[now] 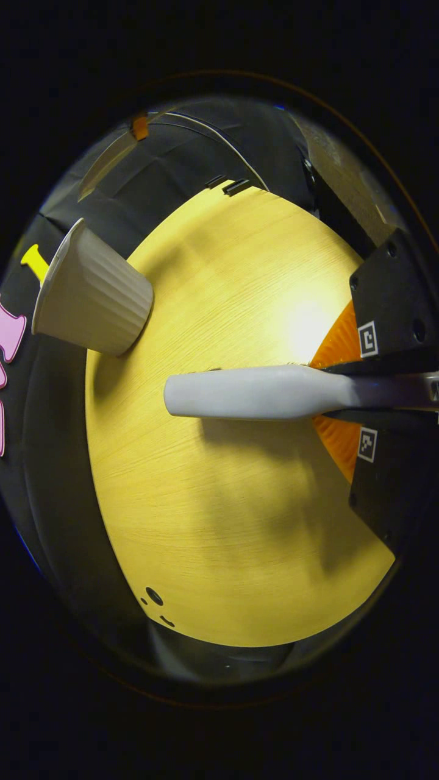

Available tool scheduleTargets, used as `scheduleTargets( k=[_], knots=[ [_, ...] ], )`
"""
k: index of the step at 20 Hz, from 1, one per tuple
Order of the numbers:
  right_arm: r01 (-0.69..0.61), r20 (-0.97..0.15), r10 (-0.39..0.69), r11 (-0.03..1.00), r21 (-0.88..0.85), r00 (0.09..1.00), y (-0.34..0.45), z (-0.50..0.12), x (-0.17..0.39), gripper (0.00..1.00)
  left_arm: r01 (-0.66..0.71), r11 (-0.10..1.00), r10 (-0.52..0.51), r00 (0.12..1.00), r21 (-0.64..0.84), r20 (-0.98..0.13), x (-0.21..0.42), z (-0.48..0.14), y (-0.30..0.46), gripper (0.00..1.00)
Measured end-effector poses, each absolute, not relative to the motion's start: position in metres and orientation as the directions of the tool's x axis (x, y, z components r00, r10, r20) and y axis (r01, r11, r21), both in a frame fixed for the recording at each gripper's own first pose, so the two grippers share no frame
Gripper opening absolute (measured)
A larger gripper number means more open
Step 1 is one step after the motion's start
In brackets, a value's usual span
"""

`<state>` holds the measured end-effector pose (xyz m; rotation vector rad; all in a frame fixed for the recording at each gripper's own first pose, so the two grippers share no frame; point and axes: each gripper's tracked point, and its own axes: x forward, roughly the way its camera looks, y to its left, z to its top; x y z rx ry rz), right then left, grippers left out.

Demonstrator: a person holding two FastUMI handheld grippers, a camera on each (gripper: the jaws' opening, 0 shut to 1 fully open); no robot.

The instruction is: Pick up the small broom and dustpan from the desktop, sweep the trash into the dustpan with the broom, and then empty the trash into the garbage bin.

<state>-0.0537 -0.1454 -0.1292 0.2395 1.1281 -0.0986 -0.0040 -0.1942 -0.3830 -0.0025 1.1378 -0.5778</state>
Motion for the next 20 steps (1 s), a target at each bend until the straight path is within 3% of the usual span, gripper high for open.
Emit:
scheduleTargets(
  k=[5, 10, 11, 18, 20],
  knots=[
    [0.133, -0.914, -0.017, 0.990, 0.040, 0.405, -0.171, -0.117, -0.002, 0.36, 0.439, 0.851, -0.437, 0.288, -0.289, -0.852, -0.003, -0.383, -0.193, 0.31],
    [0.037, -0.923, -0.084, 0.996, -0.076, 0.376, -0.180, -0.112, 0.039, 0.36, 0.431, 0.847, -0.454, 0.286, -0.310, -0.844, -0.003, -0.384, -0.193, 0.27],
    [0.015, -0.924, -0.104, 0.994, -0.106, 0.369, -0.182, -0.113, 0.045, 0.36, 0.430, 0.848, -0.454, 0.285, -0.311, -0.844, -0.003, -0.384, -0.193, 0.31],
    [-0.158, -0.914, -0.248, 0.938, -0.310, 0.320, -0.197, -0.108, 0.071, 0.36, 0.419, 0.852, -0.449, 0.279, -0.313, -0.849, 0.000, -0.381, -0.193, 0.28],
    [-0.219, -0.919, -0.262, 0.918, -0.332, 0.296, -0.197, -0.111, 0.080, 0.35, 0.422, 0.850, -0.450, 0.277, -0.314, -0.849, 0.000, -0.380, -0.193, 0.31]
  ],
)
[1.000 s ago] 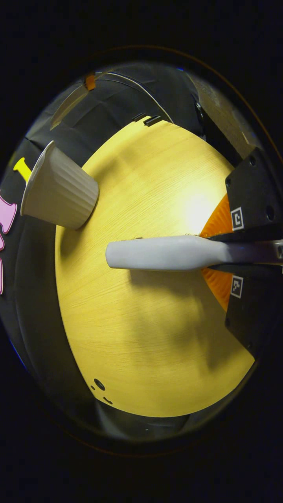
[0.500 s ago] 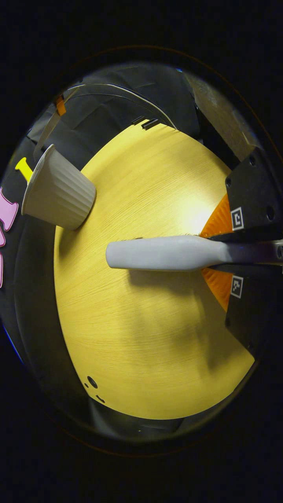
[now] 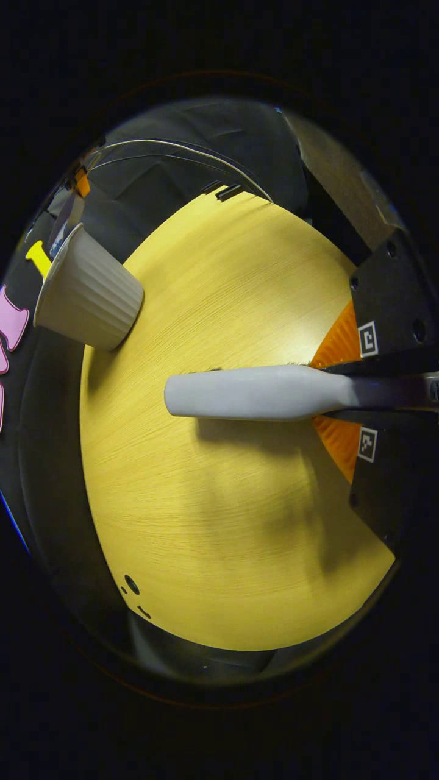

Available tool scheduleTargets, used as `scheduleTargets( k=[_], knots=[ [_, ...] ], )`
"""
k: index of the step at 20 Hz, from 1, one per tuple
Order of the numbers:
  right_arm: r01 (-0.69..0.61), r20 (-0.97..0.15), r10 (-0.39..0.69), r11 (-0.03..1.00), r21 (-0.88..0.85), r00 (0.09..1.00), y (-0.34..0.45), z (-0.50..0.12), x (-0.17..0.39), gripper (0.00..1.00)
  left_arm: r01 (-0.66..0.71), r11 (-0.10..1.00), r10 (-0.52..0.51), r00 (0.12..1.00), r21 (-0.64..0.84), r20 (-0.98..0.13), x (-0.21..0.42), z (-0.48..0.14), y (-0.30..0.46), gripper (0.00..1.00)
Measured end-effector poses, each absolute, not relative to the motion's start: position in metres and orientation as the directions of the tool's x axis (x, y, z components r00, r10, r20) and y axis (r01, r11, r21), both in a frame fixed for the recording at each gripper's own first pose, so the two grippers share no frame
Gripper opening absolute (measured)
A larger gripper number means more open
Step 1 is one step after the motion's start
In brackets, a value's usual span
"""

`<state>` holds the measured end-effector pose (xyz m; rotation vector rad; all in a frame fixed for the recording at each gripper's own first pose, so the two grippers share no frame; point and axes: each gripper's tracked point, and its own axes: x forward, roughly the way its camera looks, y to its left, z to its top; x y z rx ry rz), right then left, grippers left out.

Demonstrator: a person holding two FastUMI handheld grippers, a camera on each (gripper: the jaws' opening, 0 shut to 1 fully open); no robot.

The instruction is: Pick up the small broom and dustpan from the desktop, sweep the trash into the dustpan with the broom, and then empty the trash into the garbage bin.

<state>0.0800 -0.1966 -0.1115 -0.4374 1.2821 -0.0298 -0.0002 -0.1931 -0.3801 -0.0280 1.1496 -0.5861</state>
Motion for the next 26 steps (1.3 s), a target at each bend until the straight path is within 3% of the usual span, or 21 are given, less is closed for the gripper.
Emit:
scheduleTargets(
  k=[1, 2, 6, 13, 24, 26],
  knots=[
    [-0.240, -0.919, -0.268, 0.909, -0.340, 0.288, -0.195, -0.113, 0.083, 0.35, 0.426, 0.849, -0.450, 0.275, -0.312, -0.849, 0.000, -0.380, -0.193, 0.27],
    [-0.261, -0.920, -0.271, 0.901, -0.345, 0.282, -0.194, -0.112, 0.085, 0.35, 0.429, 0.848, -0.450, 0.275, -0.311, -0.850, 0.000, -0.379, -0.193, 0.31],
    [-0.320, -0.914, -0.312, 0.865, -0.387, 0.260, -0.195, -0.105, 0.086, 0.35, 0.431, 0.849, -0.447, 0.277, -0.306, -0.851, 0.000, -0.379, -0.193, 0.28],
    [-0.508, -0.881, -0.394, 0.719, -0.474, 0.263, -0.190, -0.094, 0.113, 0.35, 0.402, 0.858, -0.448, 0.279, -0.320, -0.850, 0.000, -0.377, -0.192, 0.31],
    [-0.637, -0.870, -0.423, 0.604, -0.479, 0.253, -0.173, -0.094, 0.132, 0.35, 0.363, 0.872, -0.439, 0.279, -0.329, -0.854, -0.001, -0.376, -0.194, 0.24],
    [-0.632, -0.871, -0.421, 0.610, -0.478, 0.252, -0.173, -0.094, 0.133, 0.34, 0.361, 0.872, -0.439, 0.278, -0.331, -0.854, -0.001, -0.376, -0.194, 0.28]
  ],
)
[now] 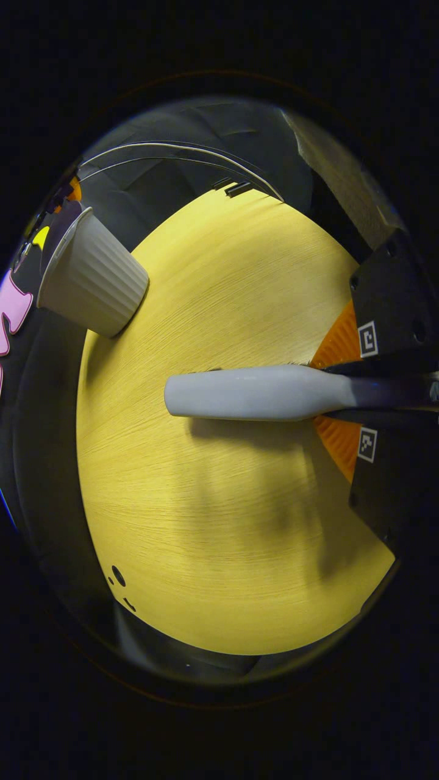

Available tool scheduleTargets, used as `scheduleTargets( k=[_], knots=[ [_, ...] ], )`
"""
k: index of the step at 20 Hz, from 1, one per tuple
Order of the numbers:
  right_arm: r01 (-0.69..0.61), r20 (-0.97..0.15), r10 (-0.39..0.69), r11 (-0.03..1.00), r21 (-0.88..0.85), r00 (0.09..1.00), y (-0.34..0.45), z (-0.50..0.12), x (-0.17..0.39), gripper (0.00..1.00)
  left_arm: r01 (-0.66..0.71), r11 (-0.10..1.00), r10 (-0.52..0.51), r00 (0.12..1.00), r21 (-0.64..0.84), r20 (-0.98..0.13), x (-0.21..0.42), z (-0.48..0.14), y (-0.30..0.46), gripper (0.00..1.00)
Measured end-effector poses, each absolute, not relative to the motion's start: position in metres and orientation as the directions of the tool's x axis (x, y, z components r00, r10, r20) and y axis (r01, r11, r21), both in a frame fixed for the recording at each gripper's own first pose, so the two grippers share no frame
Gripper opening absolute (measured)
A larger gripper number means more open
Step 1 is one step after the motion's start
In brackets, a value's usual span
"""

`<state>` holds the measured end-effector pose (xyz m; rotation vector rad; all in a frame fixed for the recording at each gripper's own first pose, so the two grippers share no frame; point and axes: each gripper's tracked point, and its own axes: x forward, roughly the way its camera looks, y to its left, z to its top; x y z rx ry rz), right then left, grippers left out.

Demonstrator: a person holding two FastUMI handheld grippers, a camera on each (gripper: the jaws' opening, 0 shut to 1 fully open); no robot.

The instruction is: Pick up the small broom and dustpan from the desktop, sweep the trash into the dustpan with the broom, and then empty the trash into the garbage bin.

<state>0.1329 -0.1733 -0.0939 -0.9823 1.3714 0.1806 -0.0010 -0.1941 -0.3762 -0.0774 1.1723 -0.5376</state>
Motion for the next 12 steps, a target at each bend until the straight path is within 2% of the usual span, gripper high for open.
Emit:
scheduleTargets(
  k=[5, 7, 8, 12],
  knots=[
    [-0.602, -0.866, -0.412, 0.627, -0.495, 0.283, -0.179, -0.093, 0.133, 0.34, 0.354, 0.876, -0.432, 0.278, -0.326, -0.858, -0.001, -0.377, -0.195, 0.27],
    [-0.554, -0.874, -0.378, 0.675, -0.486, 0.306, -0.179, -0.092, 0.131, 0.35, 0.357, 0.878, -0.426, 0.279, -0.319, -0.861, 0.000, -0.377, -0.195, 0.27],
    [-0.517, -0.877, -0.358, 0.710, -0.478, 0.320, -0.180, -0.088, 0.129, 0.34, 0.357, 0.880, -0.421, 0.281, -0.313, -0.862, -0.001, -0.378, -0.196, 0.24],
    [-0.354, -0.885, -0.269, 0.842, -0.408, 0.380, -0.189, -0.073, 0.120, 0.34, 0.334, 0.894, -0.401, 0.296, -0.299, -0.867, 0.000, -0.372, -0.196, 0.27]
  ],
)
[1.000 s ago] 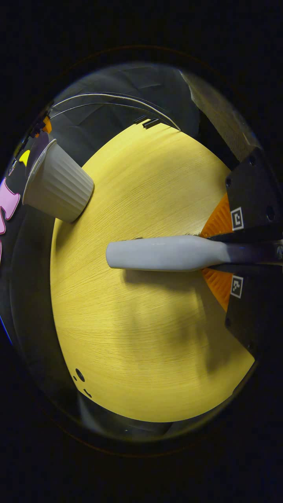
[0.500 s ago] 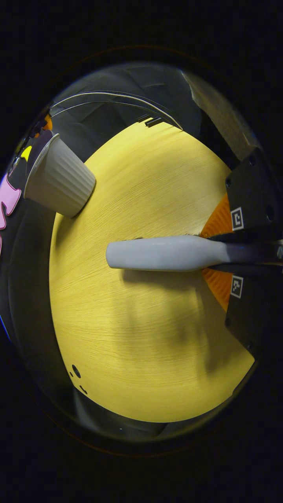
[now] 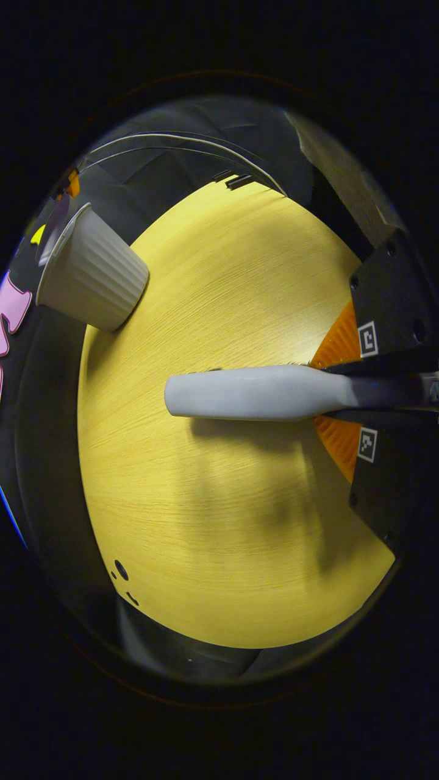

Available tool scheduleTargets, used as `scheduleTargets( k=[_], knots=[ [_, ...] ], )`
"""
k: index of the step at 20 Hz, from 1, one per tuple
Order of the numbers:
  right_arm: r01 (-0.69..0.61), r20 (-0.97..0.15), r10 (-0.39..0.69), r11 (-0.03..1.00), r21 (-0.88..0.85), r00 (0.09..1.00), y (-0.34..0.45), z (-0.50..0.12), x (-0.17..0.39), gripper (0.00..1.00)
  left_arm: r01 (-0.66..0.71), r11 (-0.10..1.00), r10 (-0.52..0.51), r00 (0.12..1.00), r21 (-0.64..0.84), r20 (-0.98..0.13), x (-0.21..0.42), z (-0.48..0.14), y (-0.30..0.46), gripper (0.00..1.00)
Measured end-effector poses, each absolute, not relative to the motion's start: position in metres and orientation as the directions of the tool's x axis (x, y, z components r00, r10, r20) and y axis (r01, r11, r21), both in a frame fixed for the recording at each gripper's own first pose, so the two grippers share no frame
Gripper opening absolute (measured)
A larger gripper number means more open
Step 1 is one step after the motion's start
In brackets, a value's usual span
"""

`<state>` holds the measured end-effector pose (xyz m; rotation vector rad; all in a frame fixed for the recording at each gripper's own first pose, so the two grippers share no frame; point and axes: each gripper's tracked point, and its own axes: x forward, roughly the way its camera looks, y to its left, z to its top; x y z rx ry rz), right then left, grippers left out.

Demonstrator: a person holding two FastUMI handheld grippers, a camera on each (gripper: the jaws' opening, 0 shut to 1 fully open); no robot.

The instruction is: Pick up the small broom and dustpan from the desktop, sweep the trash into the dustpan with the broom, and then empty the trash into the garbage bin.

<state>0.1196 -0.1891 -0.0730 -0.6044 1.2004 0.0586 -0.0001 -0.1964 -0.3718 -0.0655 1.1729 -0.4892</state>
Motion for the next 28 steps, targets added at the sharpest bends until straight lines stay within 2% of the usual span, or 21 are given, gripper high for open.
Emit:
scheduleTargets(
  k=[3, 4, 5, 7, 8, 9, 13, 14, 17, 18, 19, 20, 23, 28],
  knots=[
    [-0.229, -0.875, -0.184, 0.922, -0.311, 0.448, -0.185, -0.061, 0.100, 0.34, 0.301, 0.909, -0.378, 0.310, -0.287, -0.872, 0.004, -0.369, -0.195, 0.28],
    [-0.194, -0.868, -0.155, 0.942, -0.274, 0.472, -0.180, -0.058, 0.093, 0.34, 0.294, 0.914, -0.368, 0.313, -0.279, -0.876, 0.004, -0.367, -0.195, 0.31],
    [-0.167, -0.857, -0.127, 0.957, -0.239, 0.499, -0.175, -0.052, 0.086, 0.34, 0.288, 0.919, -0.358, 0.316, -0.270, -0.879, 0.007, -0.366, -0.193, 0.27],
    [-0.132, -0.834, -0.072, 0.976, -0.171, 0.547, -0.169, -0.048, 0.076, 0.34, 0.276, 0.927, -0.340, 0.323, -0.256, -0.883, 0.009, -0.364, -0.192, 0.27],
    [-0.119, -0.823, -0.048, 0.983, -0.139, 0.566, -0.165, -0.047, 0.070, 0.30, 0.268, 0.930, -0.333, 0.326, -0.251, -0.885, 0.011, -0.364, -0.192, 0.24],
    [-0.106, -0.812, -0.026, 0.989, -0.108, 0.584, -0.165, -0.050, 0.068, 0.34, 0.259, 0.933, -0.327, 0.330, -0.248, -0.885, 0.013, -0.362, -0.191, 0.28],
    [-0.074, -0.797, 0.036, 0.997, -0.011, 0.603, -0.134, -0.064, 0.022, 0.34, 0.220, 0.949, -0.293, 0.346, -0.227, -0.891, 0.018, -0.357, -0.188, 0.27],
    [-0.077, -0.798, 0.048, 0.997, 0.002, 0.600, -0.127, -0.070, 0.008, 0.34, 0.212, 0.952, -0.286, 0.351, -0.222, -0.891, 0.020, -0.356, -0.187, 0.24],
    [-0.057, -0.811, 0.097, 0.995, 0.078, 0.577, -0.095, -0.099, -0.033, 0.34, 0.202, 0.959, -0.259, 0.358, -0.197, -0.897, 0.024, -0.353, -0.186, 0.31],
    [-0.042, -0.819, 0.109, 0.994, 0.104, 0.564, -0.085, -0.109, -0.046, 0.30, 0.199, 0.961, -0.252, 0.360, -0.190, -0.898, 0.024, -0.352, -0.186, 0.28],
    [-0.030, -0.826, 0.123, 0.991, 0.128, 0.551, -0.075, -0.122, -0.062, 0.34, 0.195, 0.963, -0.246, 0.363, -0.186, -0.899, 0.026, -0.350, -0.188, 0.31],
    [-0.014, -0.834, 0.139, 0.988, 0.155, 0.533, -0.063, -0.135, -0.074, 0.34, 0.191, 0.964, -0.242, 0.364, -0.182, -0.899, 0.026, -0.350, -0.189, 0.28],
    [0.011, -0.861, 0.194, 0.974, 0.225, 0.470, -0.028, -0.175, -0.110, 0.34, 0.184, 0.967, -0.232, 0.372, -0.174, -0.899, 0.030, -0.348, -0.195, 0.28],
    [0.014, -0.893, 0.250, 0.961, 0.275, 0.374, 0.032, -0.256, -0.117, 0.34, 0.182, 0.970, -0.220, 0.364, -0.162, -0.905, 0.027, -0.349, -0.202, 0.29]
  ],
)
